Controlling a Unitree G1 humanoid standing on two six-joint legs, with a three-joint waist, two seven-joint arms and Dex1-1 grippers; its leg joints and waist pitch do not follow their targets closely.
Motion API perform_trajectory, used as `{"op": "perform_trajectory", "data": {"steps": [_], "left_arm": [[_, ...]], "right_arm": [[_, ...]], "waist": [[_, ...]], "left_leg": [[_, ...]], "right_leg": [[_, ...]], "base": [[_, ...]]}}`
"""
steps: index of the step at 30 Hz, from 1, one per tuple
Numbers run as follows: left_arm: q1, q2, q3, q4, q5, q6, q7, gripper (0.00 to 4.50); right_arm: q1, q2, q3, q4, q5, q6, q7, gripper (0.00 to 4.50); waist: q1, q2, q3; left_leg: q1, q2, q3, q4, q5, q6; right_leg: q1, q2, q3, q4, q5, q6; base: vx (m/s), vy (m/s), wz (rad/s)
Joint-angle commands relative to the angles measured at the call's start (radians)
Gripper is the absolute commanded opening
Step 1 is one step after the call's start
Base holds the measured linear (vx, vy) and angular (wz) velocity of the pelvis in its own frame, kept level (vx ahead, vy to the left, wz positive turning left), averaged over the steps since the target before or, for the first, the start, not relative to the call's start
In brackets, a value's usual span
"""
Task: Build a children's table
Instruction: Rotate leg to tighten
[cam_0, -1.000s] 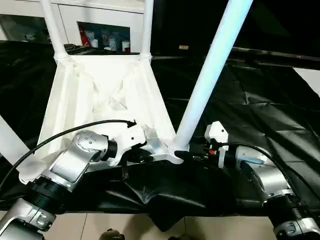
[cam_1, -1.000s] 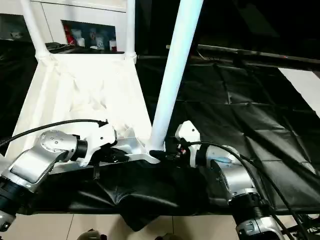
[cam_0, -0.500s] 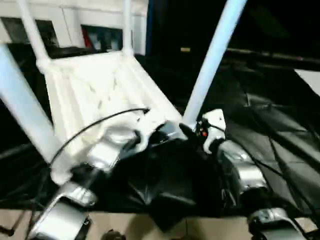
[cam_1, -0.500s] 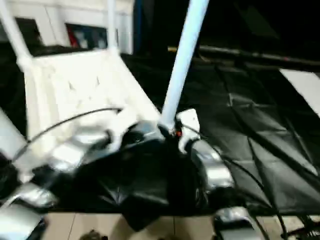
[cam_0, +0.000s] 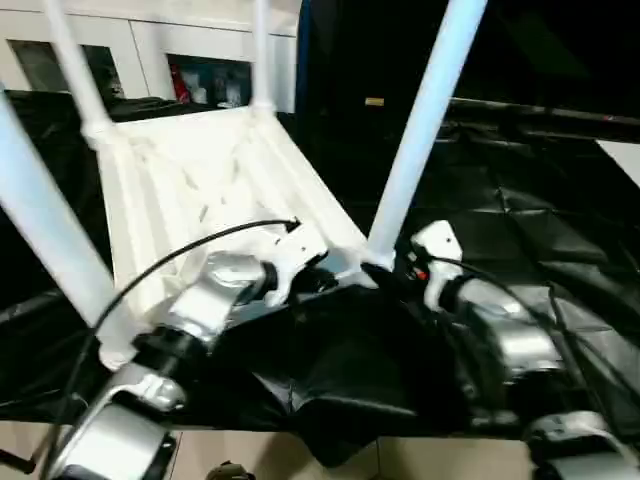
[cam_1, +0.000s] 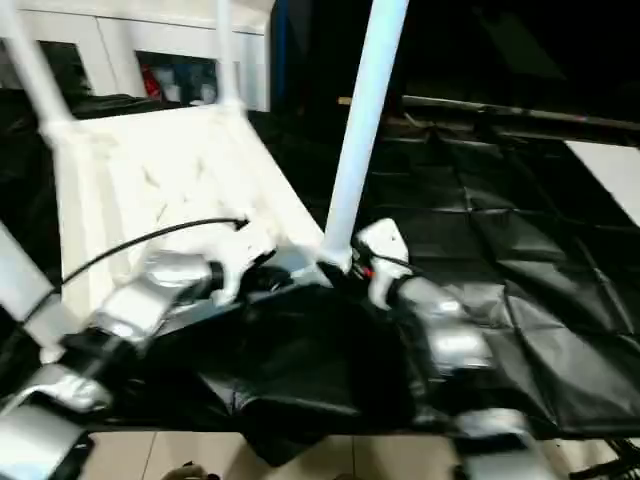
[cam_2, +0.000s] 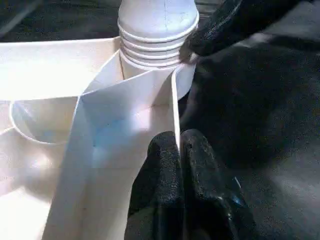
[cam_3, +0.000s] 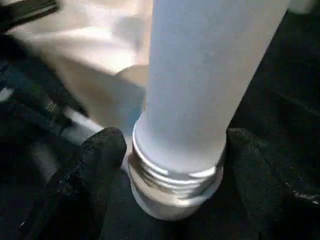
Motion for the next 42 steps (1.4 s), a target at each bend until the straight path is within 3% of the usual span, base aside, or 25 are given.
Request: {"op": "perform_trajectory", "data": {"steps": [1, 2, 3, 6, 12, 13, 21, 24, 27, 28, 31, 32, 35, 38, 40, 42], "left_arm": [[0.020, 0.001, -0.041, -0.057, -0.068, -0.034, -0.121, 0.00], [0.020, 0.001, -0.041, -0.057, -0.068, -0.034, -0.121, 0.00], [0.028, 0.024, -0.042, -0.081, -0.079, -0.033, -0.166, 0.00], [0.037, 0.057, -0.045, -0.109, -0.092, -0.021, -0.224, 0.00], [0.030, 0.095, -0.026, -0.104, -0.083, -0.036, -0.281, 0.00], [0.031, 0.099, -0.021, -0.101, -0.081, -0.041, -0.274, 0.00], [0.037, 0.086, 0.001, -0.085, -0.085, -0.051, -0.244, 0.00], [0.034, 0.054, 0.021, -0.055, -0.088, -0.053, -0.193, 0.00], [0.027, 0.028, 0.029, -0.025, -0.076, -0.057, -0.140, 0.00], [0.014, -0.012, 0.030, 0.012, -0.058, -0.061, -0.074, 0.00], [-0.012, -0.079, 0.020, 0.065, -0.022, -0.063, 0.029, 0.00], [-0.022, -0.098, 0.016, 0.081, -0.010, -0.061, 0.058, 0.00], [-0.046, -0.145, 0.010, 0.121, 0.015, -0.046, 0.125, 0.00], [-0.083, -0.214, 0.012, 0.177, 0.041, -0.045, 0.195, 0.00], [-0.094, -0.225, 0.010, 0.193, 0.051, -0.054, 0.203, 0.00], [-0.099, -0.226, 0.008, 0.200, 0.058, -0.064, 0.198, 0.00]], "right_arm": [[0.005, -0.031, 0.037, -0.054, 0.035, 0.005, 0.133, 3.56], [0.005, -0.031, 0.037, -0.054, 0.035, 0.005, 0.133, 3.56], [0.005, -0.050, 0.038, -0.060, 0.041, 0.009, 0.171, 3.56], [-0.002, -0.065, 0.047, -0.051, 0.036, 0.004, 0.208, 3.56], [-0.022, -0.067, 0.060, -0.033, 0.038, 0.010, 0.252, 3.56], [-0.016, -0.066, 0.072, -0.039, 0.038, 0.014, 0.266, 3.29], [0.015, -0.060, 0.084, -0.056, 0.040, 0.020, 0.289, 2.74], [0.035, -0.041, 0.079, -0.056, 0.031, 0.034, 0.246, 2.67], [0.042, -0.016, 0.072, -0.035, 0.006, 0.038, 0.163, 2.63], [0.040, 0.027, 0.057, 0.007, -0.030, 0.052, 0.024, 2.63], [0.033, 0.105, 0.025, 0.053, -0.057, 0.093, -0.180, 2.63], [0.028, 0.128, 0.016, 0.064, -0.057, 0.108, -0.225, 2.62], [0.011, 0.182, -0.004, 0.091, -0.061, 0.137, -0.340, 2.62], [-0.020, 0.266, -0.017, 0.115, -0.056, 0.151, -0.434, 2.62], [-0.029, 0.285, -0.013, 0.119, -0.054, 0.144, -0.425, 3.18], [-0.038, 0.295, -0.014, 0.119, -0.047, 0.137, -0.414, 3.32]], "waist": [[-0.001, -0.001, -0.054], [0.000, 0.000, -0.054], [-0.003, -0.008, -0.052], [0.000, -0.002, -0.050], [0.000, -0.005, -0.050], [0.001, -0.005, -0.050], [0.001, -0.006, -0.049], [0.002, -0.005, -0.048], [0.002, -0.006, -0.042], [0.000, -0.009, -0.042], [-0.014, -0.008, -0.039], [-0.018, -0.011, -0.042], [-0.019, -0.006, -0.044], [-0.028, -0.002, -0.046], [-0.030, 0.003, -0.048], [-0.033, 0.003, -0.044]], "left_leg": [[0.002, 0.033, -0.021, -0.065, -0.191, 0.048], [0.003, 0.035, -0.022, -0.066, -0.194, 0.046], [0.004, 0.036, -0.020, -0.066, -0.200, 0.047], [0.007, 0.037, -0.020, -0.068, -0.210, 0.042], [0.007, 0.038, -0.022, -0.070, -0.215, 0.025], [0.007, 0.038, -0.021, -0.069, -0.210, 0.025], [0.006, 0.037, -0.021, -0.069, -0.208, 0.025], [0.007, 0.037, -0.020, -0.070, -0.211, 0.023], [0.011, 0.034, -0.021, -0.071, -0.245, 0.017], [0.011, 0.033, -0.023, -0.072, -0.252, 0.009], [0.017, 0.031, -0.028, -0.075, -0.293, -0.013], [0.016, 0.030, -0.031, -0.074, -0.301, -0.015], [0.016, 0.031, -0.033, -0.075, -0.309, -0.006], [0.016, 0.032, -0.033, -0.081, -0.311, -0.013], [0.016, 0.035, -0.034, -0.083, -0.322, -0.013], [0.020, 0.033, -0.032, -0.083, -0.350, -0.005]], "right_leg": [[0.050, -0.085, 0.055, -0.088, -0.250, -0.150], [0.050, -0.087, 0.054, -0.088, -0.254, -0.153], [0.046, -0.084, 0.054, -0.090, -0.265, -0.157], [0.042, -0.087, 0.055, -0.094, -0.309, -0.150], [0.043, -0.088, 0.056, -0.092, -0.308, -0.151], [0.043, -0.087, 0.056, -0.090, -0.297, -0.154], [0.043, -0.088, 0.056, -0.092, -0.306, -0.150], [0.042, -0.086, 0.056, -0.093, -0.304, -0.148], [0.037, -0.089, 0.055, -0.106, -0.401, -0.122], [0.037, -0.090, 0.053, -0.109, -0.441, -0.106], [0.028, -0.091, 0.049, -0.121, -0.539, -0.073], [0.030, -0.093, 0.048, -0.123, -0.562, -0.059], [0.028, -0.095, 0.048, -0.128, -0.562, -0.048], [0.027, -0.089, 0.047, -0.125, -0.509, -0.061], [0.031, -0.091, 0.048, -0.122, -0.455, -0.080], [0.026, -0.090, 0.050, -0.126, -0.460, -0.090]], "base": [[0.000, 0.000, 0.00], [0.000, 0.000, 0.00], [0.000, 0.000, 0.00], [0.000, 0.000, 0.00], [0.000, 0.000, 0.00], [0.000, 0.000, 0.00], [0.000, 0.000, 0.00], [0.000, 0.000, 0.00], [0.000, 0.000, 0.00], [0.000, 0.000, 0.00], [0.000, 0.000, 0.00], [0.000, 0.000, 0.00], [0.000, 0.000, 0.00], [0.000, 0.000, 0.00], [0.000, 0.000, 0.00], [0.000, 0.000, 0.00]]}}
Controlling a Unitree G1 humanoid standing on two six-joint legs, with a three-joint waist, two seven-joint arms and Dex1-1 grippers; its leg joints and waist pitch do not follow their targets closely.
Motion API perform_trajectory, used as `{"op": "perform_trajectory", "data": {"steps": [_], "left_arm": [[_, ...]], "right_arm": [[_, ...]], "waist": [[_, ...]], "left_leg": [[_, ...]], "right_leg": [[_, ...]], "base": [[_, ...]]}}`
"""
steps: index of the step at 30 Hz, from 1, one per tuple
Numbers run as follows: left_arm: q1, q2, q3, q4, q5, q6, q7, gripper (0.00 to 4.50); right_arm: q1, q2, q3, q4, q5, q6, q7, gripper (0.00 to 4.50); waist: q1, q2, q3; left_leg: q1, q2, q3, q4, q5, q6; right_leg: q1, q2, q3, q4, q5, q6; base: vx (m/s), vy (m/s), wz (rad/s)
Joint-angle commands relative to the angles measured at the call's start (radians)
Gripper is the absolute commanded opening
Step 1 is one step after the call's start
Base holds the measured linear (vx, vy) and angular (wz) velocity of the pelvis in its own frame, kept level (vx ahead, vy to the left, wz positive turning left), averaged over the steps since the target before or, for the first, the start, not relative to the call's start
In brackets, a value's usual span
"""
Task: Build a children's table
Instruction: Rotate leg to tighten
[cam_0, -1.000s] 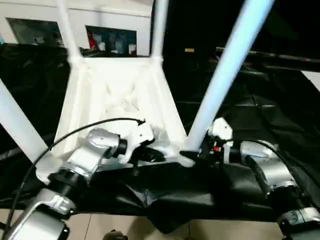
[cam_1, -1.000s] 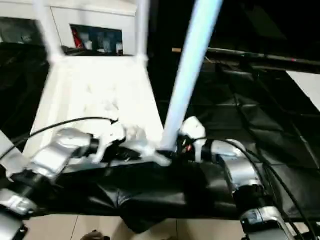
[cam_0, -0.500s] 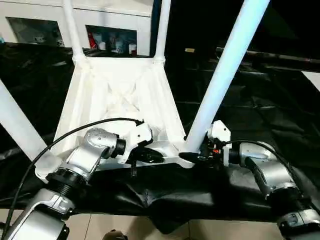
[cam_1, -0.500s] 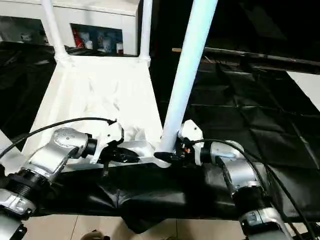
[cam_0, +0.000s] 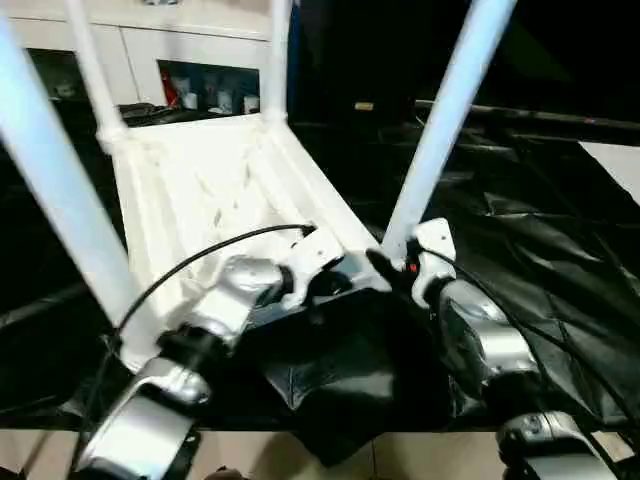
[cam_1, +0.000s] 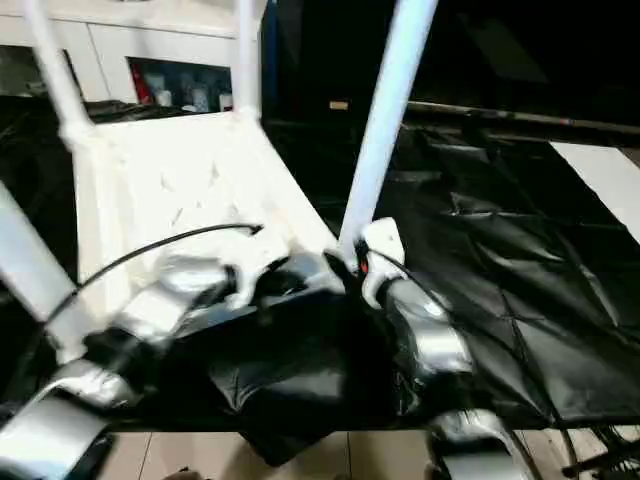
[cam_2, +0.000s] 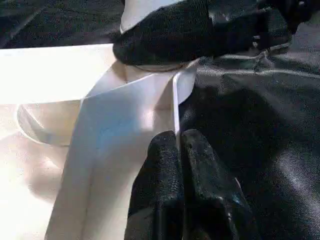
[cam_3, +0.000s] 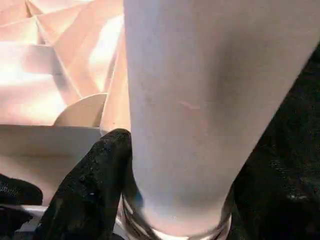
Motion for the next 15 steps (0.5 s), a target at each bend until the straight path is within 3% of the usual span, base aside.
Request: {"op": "perform_trajectory", "data": {"steps": [1, 5, 8, 9, 11, 15], "left_arm": [[-0.019, -0.056, -0.016, 0.001, -0.016, -0.034, 0.008, 0.00], [0.011, -0.005, -0.016, -0.044, -0.039, -0.070, -0.097, 0.00], [0.027, 0.022, -0.013, -0.069, -0.054, -0.078, -0.157, 0.00], [0.041, 0.050, -0.013, -0.092, -0.067, -0.080, -0.211, 0.00], [0.056, 0.097, -0.019, -0.116, -0.082, -0.087, -0.299, 0.00], [0.067, 0.146, -0.019, -0.134, -0.100, -0.094, -0.392, 0.00]], "right_arm": [[0.002, 0.074, 0.083, 0.041, 0.014, 0.032, 0.078, 3.41], [0.010, 0.010, 0.099, 0.003, 0.029, 0.010, 0.208, 3.66], [0.025, -0.039, 0.109, -0.024, 0.035, -0.002, 0.299, 3.66], [0.044, -0.092, 0.119, -0.051, 0.047, -0.016, 0.397, 3.66], [0.067, -0.166, 0.131, -0.099, 0.066, -0.017, 0.516, 3.66], [0.079, -0.230, 0.144, -0.128, 0.067, -0.027, 0.607, 3.66]], "waist": [[-0.001, 0.007, -0.036], [0.000, 0.005, -0.036], [0.004, 0.003, -0.038], [0.003, 0.002, -0.038], [0.010, 0.002, -0.042], [0.025, 0.004, -0.054]], "left_leg": [[0.015, 0.036, -0.033, -0.083, -0.354, -0.004], [0.010, 0.038, -0.034, -0.084, -0.341, 0.009], [0.006, 0.039, -0.032, -0.083, -0.303, 0.024], [0.005, 0.040, -0.029, -0.083, -0.288, 0.029], [0.000, 0.041, -0.028, -0.081, -0.251, 0.046], [-0.003, 0.041, -0.021, -0.072, -0.116, 0.072]], "right_leg": [[0.017, -0.092, 0.049, -0.111, -0.474, -0.093], [0.022, -0.095, 0.050, -0.111, -0.488, -0.087], [0.029, -0.095, 0.052, -0.105, -0.437, -0.101], [0.027, -0.093, 0.054, -0.103, -0.412, -0.111], [0.036, -0.095, 0.055, -0.095, -0.360, -0.122], [0.043, -0.087, 0.056, -0.064, -0.098, -0.189]], "base": [[0.000, 0.000, 0.00], [0.000, 0.000, 0.00], [0.000, 0.000, 0.00], [0.000, 0.000, 0.00], [0.000, 0.000, 0.00], [0.000, 0.000, 0.00]]}}
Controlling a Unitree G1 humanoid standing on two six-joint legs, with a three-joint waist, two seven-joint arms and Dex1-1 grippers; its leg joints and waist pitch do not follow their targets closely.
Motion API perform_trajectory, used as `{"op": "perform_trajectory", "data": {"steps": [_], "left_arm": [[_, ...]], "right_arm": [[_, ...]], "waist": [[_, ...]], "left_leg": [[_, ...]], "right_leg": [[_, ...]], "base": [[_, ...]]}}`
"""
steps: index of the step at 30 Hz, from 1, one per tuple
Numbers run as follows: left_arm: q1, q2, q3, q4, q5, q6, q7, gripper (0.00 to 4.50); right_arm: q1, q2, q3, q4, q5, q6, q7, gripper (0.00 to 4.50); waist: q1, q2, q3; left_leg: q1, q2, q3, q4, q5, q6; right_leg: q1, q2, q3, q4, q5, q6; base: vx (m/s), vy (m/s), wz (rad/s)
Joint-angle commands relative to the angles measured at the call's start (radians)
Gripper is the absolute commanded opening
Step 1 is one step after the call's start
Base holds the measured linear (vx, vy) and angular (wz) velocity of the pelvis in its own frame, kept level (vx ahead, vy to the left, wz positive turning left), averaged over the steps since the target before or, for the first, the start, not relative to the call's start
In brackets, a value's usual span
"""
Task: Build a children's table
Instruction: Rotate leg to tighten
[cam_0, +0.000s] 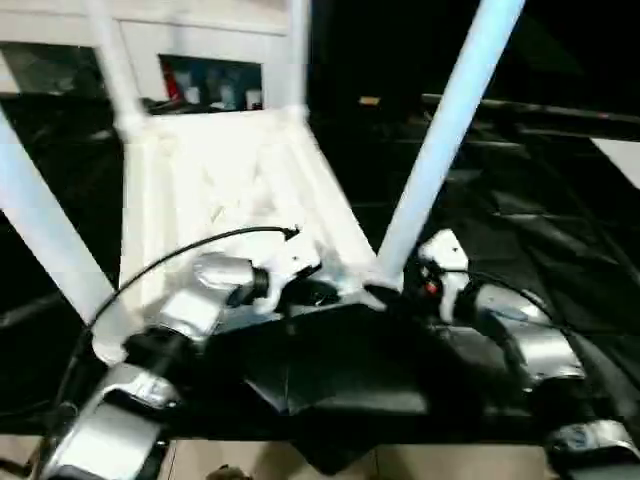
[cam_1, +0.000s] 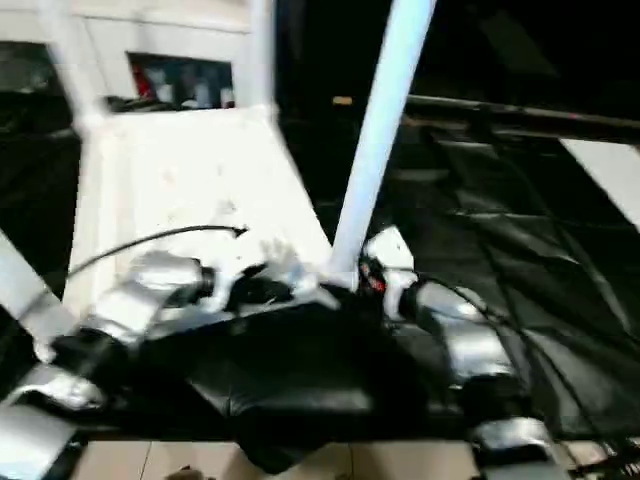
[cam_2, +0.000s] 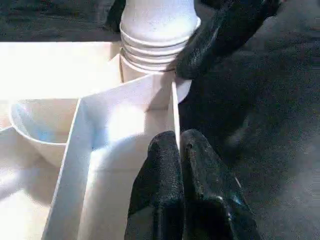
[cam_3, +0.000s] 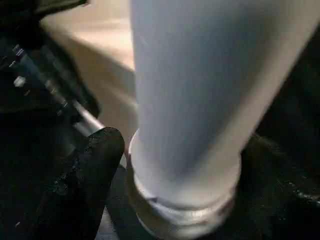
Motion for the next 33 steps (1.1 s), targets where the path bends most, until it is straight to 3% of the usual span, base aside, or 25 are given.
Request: {"op": "perform_trajectory", "data": {"steps": [1, 5, 10, 11, 20, 23, 25, 28, 30, 32, 33], "left_arm": [[0.013, -0.003, -0.022, -0.032, -0.040, -0.013, -0.075, 0.00], [0.023, 0.044, -0.020, -0.065, -0.058, 0.012, -0.153, 0.00], [0.022, 0.067, -0.004, -0.059, -0.055, -0.001, -0.160, 0.00], [0.021, 0.067, 0.002, -0.056, -0.056, -0.004, -0.159, 0.00], [0.035, 0.050, 0.012, -0.070, -0.064, -0.001, -0.133, 0.00], [0.019, 0.006, 0.019, -0.018, -0.014, -0.012, 0.006, 0.00], [0.002, -0.034, 0.024, 0.019, 0.011, -0.013, 0.097, 0.00], [-0.025, -0.119, 0.020, 0.064, 0.044, -0.001, 0.235, 0.00], [-0.041, -0.162, 0.014, 0.088, 0.061, 0.011, 0.295, 0.00], [-0.058, -0.212, 0.003, 0.114, 0.076, 0.023, 0.349, 0.00], [-0.059, -0.217, 0.002, 0.116, 0.078, 0.024, 0.353, 0.00]], "right_arm": [[0.009, -0.013, 0.034, -0.017, 0.004, -0.001, 0.070, 3.66], [-0.002, -0.037, 0.018, -0.019, 0.009, 0.007, 0.109, 3.66], [-0.003, -0.039, 0.019, -0.028, 0.038, 0.029, 0.126, 3.66], [-0.001, -0.036, 0.021, -0.033, 0.043, 0.035, 0.132, 3.43], [0.029, 0.000, 0.024, -0.051, 0.050, 0.050, 0.117, 2.81], [0.034, 0.051, 0.011, -0.006, 0.005, 0.029, -0.030, 2.74], [0.027, 0.094, -0.007, 0.040, -0.022, 0.027, -0.156, 2.73], [-0.007, 0.188, -0.071, 0.123, -0.043, 0.027, -0.435, 2.71], [-0.029, 0.229, -0.091, 0.153, -0.041, 0.050, -0.527, 2.71], [-0.053, 0.273, -0.092, 0.184, -0.049, 0.058, -0.601, 2.71], [-0.054, 0.277, -0.090, 0.186, -0.050, 0.056, -0.605, 2.71]], "waist": [[0.002, 0.003, -0.055], [0.001, 0.005, -0.052], [0.002, 0.004, -0.048], [0.002, 0.003, -0.048], [0.002, -0.001, -0.048], [-0.001, 0.000, -0.043], [-0.006, -0.001, -0.039], [-0.018, 0.000, -0.034], [-0.021, 0.000, -0.038], [-0.023, 0.004, -0.038], [-0.027, 0.004, -0.038]], "left_leg": [[0.004, 0.042, -0.018, -0.055, -0.093, 0.081], [0.005, 0.045, -0.018, -0.057, -0.121, 0.076], [0.008, 0.045, -0.018, -0.060, -0.164, 0.044], [0.008, 0.045, -0.018, -0.059, -0.161, 0.041], [0.006, 0.045, -0.018, -0.058, -0.135, 0.048], [0.009, 0.045, -0.019, -0.062, -0.168, 0.032], [0.012, 0.042, -0.024, -0.065, -0.222, 0.002], [0.017, 0.040, -0.028, -0.068, -0.278, -0.019], [0.015, 0.039, -0.031, -0.068, -0.275, -0.016], [0.020, 0.040, -0.030, -0.068, -0.280, -0.011], [0.016, 0.040, -0.029, -0.069, -0.275, -0.012]], "right_leg": [[0.053, -0.085, 0.057, -0.059, -0.038, -0.210], [0.056, -0.087, 0.055, -0.060, -0.056, -0.228], [0.054, -0.090, 0.057, -0.070, -0.158, -0.204], [0.054, -0.090, 0.057, -0.070, -0.158, -0.200], [0.055, -0.091, 0.057, -0.066, -0.132, -0.201], [0.048, -0.091, 0.057, -0.076, -0.200, -0.185], [0.048, -0.094, 0.055, -0.090, -0.340, -0.147], [0.036, -0.097, 0.055, -0.105, -0.470, -0.108], [0.038, -0.097, 0.055, -0.108, -0.490, -0.087], [0.032, -0.094, 0.057, -0.108, -0.463, -0.092], [0.033, -0.092, 0.058, -0.105, -0.439, -0.099]], "base": [[0.000, 0.000, 0.00], [0.000, 0.000, 0.00], [0.000, 0.000, 0.00], [0.000, 0.000, 0.00], [0.000, 0.000, 0.00], [0.000, 0.000, 0.00], [0.000, 0.000, 0.00], [0.000, 0.000, 0.00], [0.000, 0.000, 0.00], [0.000, 0.000, 0.00], [0.000, 0.000, 0.00]]}}
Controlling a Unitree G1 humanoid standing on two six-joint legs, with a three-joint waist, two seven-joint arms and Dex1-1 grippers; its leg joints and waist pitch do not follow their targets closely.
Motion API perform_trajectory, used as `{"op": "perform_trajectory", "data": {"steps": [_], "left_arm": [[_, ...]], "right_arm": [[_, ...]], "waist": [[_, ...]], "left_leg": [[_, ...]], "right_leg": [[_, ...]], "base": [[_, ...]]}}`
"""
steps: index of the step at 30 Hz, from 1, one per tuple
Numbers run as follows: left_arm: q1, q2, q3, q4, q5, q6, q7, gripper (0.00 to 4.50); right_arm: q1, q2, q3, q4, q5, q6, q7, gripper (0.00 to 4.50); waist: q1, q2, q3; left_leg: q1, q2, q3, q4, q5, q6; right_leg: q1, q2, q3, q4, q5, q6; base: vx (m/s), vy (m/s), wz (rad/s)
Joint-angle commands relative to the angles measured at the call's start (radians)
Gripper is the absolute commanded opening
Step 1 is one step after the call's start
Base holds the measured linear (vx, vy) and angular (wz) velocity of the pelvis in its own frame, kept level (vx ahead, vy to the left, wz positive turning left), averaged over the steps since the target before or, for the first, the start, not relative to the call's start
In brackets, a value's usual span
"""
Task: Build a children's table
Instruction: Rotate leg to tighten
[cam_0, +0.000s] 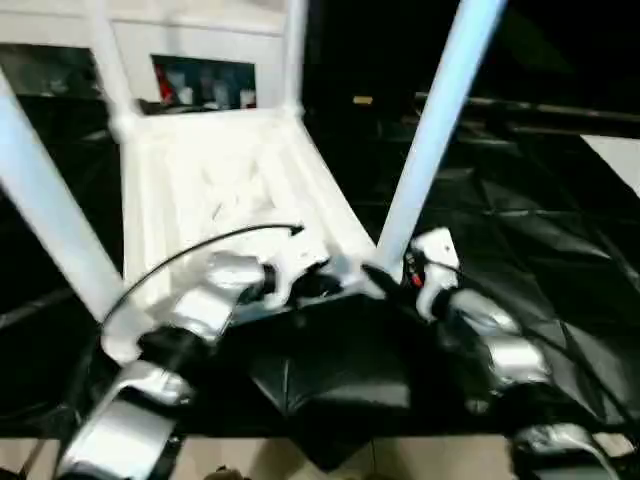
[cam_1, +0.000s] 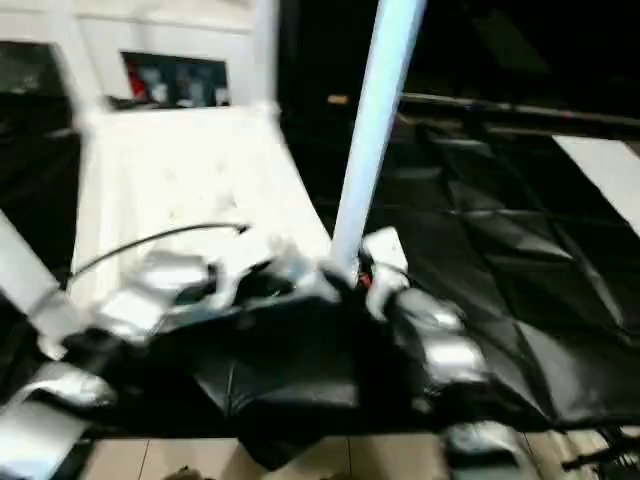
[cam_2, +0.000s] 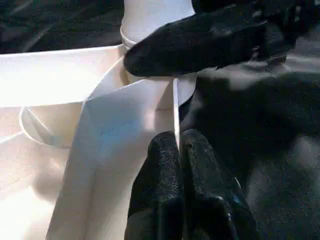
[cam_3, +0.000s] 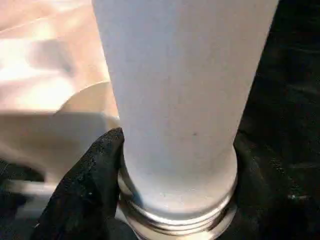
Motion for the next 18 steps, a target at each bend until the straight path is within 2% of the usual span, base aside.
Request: {"op": "perform_trajectory", "data": {"steps": [1, 2, 3, 5, 7, 9, 11, 14, 18], "left_arm": [[-0.007, -0.087, -0.028, 0.018, -0.012, -0.005, 0.043, 0.00], [-0.007, -0.094, -0.034, 0.019, -0.008, -0.012, 0.038, 0.00], [-0.006, -0.096, -0.038, 0.020, -0.005, -0.017, 0.033, 0.00], [-0.003, -0.094, -0.039, 0.017, -0.003, -0.023, 0.014, 0.00], [0.003, -0.077, -0.040, 0.010, -0.003, -0.023, -0.007, 0.00], [0.008, -0.055, -0.038, 0.006, 0.000, -0.025, -0.028, 0.00], [0.012, -0.039, -0.039, -0.001, -0.002, -0.020, -0.055, 0.00], [0.024, 0.002, -0.044, -0.031, -0.012, -0.008, -0.133, 0.00], [0.051, 0.086, -0.054, -0.069, -0.047, -0.066, -0.309, 0.00]], "right_arm": [[0.000, 0.058, 0.051, 0.061, -0.036, 0.028, -0.037, 2.71], [-0.003, 0.070, 0.063, 0.058, -0.040, 0.019, -0.020, 2.71], [-0.004, 0.077, 0.071, 0.055, -0.042, 0.015, -0.007, 3.06], [-0.008, 0.075, 0.095, 0.054, -0.065, -0.015, 0.015, 3.40], [-0.013, 0.064, 0.094, 0.052, -0.061, -0.043, 0.042, 3.47], [-0.018, 0.052, 0.073, 0.039, -0.016, -0.066, 0.103, 3.76], [-0.016, 0.027, 0.070, 0.023, 0.012, -0.062, 0.175, 3.76], [0.006, -0.054, 0.112, -0.031, 0.023, -0.061, 0.354, 3.76], [0.057, -0.187, 0.164, -0.126, 0.049, -0.037, 0.620, 3.76]], "waist": [[0.001, 0.003, -0.044], [0.002, 0.002, -0.044], [0.003, 0.003, -0.046], [0.004, 0.002, -0.047], [0.005, 0.001, -0.045], [0.006, 0.002, -0.045], [0.005, 0.003, -0.045], [0.007, 0.001, -0.046], [0.014, 0.002, -0.046]], "left_leg": [[0.010, 0.040, -0.030, -0.077, -0.266, -0.009], [0.009, 0.040, -0.029, -0.076, -0.260, -0.005], [0.006, 0.039, -0.028, -0.075, -0.244, 0.003], [0.002, 0.038, -0.026, -0.075, -0.222, 0.014], [0.002, 0.038, -0.026, -0.075, -0.226, 0.020], [0.003, 0.040, -0.027, -0.075, -0.240, 0.025], [0.002, 0.041, -0.027, -0.076, -0.232, 0.030], [-0.001, 0.042, -0.024, -0.073, -0.212, 0.049], [-0.001, 0.042, -0.023, -0.072, -0.196, 0.068]], "right_leg": [[0.030, -0.091, 0.054, -0.102, -0.410, -0.106], [0.030, -0.091, 0.056, -0.100, -0.390, -0.110], [0.034, -0.091, 0.057, -0.096, -0.346, -0.118], [0.038, -0.091, 0.057, -0.091, -0.303, -0.130], [0.038, -0.092, 0.056, -0.094, -0.319, -0.134], [0.038, -0.094, 0.056, -0.096, -0.340, -0.131], [0.039, -0.091, 0.056, -0.092, -0.307, -0.140], [0.044, -0.091, 0.056, -0.087, -0.250, -0.165], [0.046, -0.090, 0.055, -0.086, -0.235, -0.166]], "base": [[0.000, 0.000, 0.00], [0.000, 0.000, 0.00], [0.000, 0.000, 0.00], [0.000, 0.000, 0.00], [0.000, 0.000, 0.00], [0.000, 0.000, 0.00], [0.000, 0.000, 0.00], [0.000, 0.000, 0.00], [0.000, 0.000, 0.00]]}}
